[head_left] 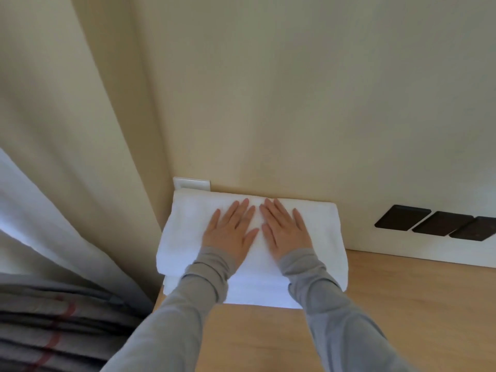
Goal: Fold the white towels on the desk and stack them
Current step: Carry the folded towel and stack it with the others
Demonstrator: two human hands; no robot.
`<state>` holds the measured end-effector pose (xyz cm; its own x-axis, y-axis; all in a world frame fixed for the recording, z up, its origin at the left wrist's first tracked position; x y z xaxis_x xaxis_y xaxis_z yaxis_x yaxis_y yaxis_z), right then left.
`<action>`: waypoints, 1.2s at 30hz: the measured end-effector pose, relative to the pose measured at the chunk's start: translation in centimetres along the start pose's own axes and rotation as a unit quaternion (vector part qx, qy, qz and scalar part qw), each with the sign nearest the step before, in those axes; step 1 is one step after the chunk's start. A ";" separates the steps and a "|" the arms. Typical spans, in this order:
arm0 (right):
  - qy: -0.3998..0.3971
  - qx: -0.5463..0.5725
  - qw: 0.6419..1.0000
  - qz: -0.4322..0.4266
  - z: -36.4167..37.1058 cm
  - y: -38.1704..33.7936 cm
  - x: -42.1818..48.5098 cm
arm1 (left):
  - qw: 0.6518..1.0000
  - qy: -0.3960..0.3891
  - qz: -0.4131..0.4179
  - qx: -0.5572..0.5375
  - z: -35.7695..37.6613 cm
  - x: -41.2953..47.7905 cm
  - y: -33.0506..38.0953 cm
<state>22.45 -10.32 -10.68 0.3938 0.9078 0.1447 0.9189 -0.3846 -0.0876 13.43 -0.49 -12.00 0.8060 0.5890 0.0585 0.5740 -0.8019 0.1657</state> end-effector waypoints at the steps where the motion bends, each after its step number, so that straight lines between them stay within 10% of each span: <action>1: -0.012 -0.006 1.000 0.024 0.4 1.7 -0.7 | 1.000 0.006 -0.003 0.010 0.3 0.2 -1.6; 13: -0.039 -0.007 0.993 0.108 0.2 6.4 -3.2 | 0.997 -0.067 -0.024 0.002 0.7 0.6 -6.3; 17: 0.093 -0.002 0.994 -0.053 -2.0 -0.5 -3.8 | 0.998 -0.001 0.042 -0.045 -0.6 -1.7 -2.9; 25: -0.099 -0.082 0.989 -0.067 1.2 2.4 -6.1 | 0.994 -0.047 0.076 0.061 1.1 -4.3 -8.4; 36: -0.146 -0.084 0.985 -0.035 0.8 5.5 -8.4 | 0.988 -0.081 0.026 0.127 0.5 -4.6 -11.8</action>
<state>24.19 -19.93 -13.20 0.3286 0.9329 -0.1473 0.9440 -0.3199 0.0801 3.02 6.22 -14.75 0.8358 0.5396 -0.1011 0.5329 -0.8417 -0.0865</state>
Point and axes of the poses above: each hand's wrist, its own x-axis towards the middle knuckle, its own z-axis out of the palm, y = z × x, the point moved 5 cm from there along x, towards the middle knuckle, and after that the axes turned 10 degrees about -z, right-handed, at the moved point
